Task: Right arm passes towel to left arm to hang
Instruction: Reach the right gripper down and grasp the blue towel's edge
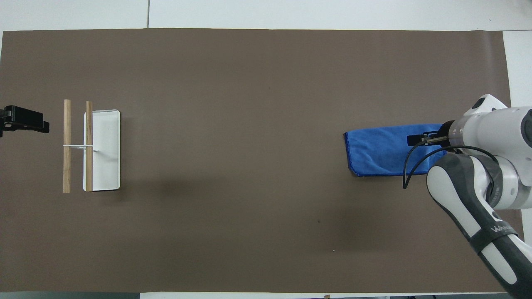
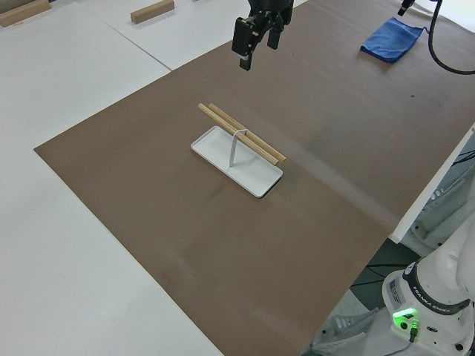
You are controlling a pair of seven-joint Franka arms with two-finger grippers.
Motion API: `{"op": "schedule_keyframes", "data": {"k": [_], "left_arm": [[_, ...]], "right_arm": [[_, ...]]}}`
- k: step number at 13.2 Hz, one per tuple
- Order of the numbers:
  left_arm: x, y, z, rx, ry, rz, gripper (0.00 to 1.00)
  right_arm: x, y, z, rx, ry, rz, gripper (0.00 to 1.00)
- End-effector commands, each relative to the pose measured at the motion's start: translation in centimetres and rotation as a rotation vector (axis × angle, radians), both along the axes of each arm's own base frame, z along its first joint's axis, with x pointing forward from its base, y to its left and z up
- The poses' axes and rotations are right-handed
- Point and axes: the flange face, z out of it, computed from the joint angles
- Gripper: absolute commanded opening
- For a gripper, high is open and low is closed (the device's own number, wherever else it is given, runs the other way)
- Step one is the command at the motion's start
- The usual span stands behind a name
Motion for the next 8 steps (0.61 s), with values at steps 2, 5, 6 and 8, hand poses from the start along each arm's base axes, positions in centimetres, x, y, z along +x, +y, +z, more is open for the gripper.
{"op": "schedule_keyframes", "data": {"k": [2,5,6,8], "left_arm": [[-0.6,0.1,0.3,0.02,0.002,0.011,1.0],[-0.6,0.1,0.3,0.02,0.002,0.011,1.0],[-0.6,0.1,0.3,0.02,0.002,0.011,1.0],[-0.6,0.1,0.3,0.02,0.002,0.011,1.0]], "right_arm": [[0.1,-0.3,-4.1,0.005,0.018,0.021,1.0],[-0.4,-0.2,-5.9,0.001,0.053,0.077,1.0],[-0.5,-0.3,-6.1,0.001,0.058,0.081,1.0],[-1.4,-0.8,-6.8,0.003,0.076,0.082,0.99]]}}
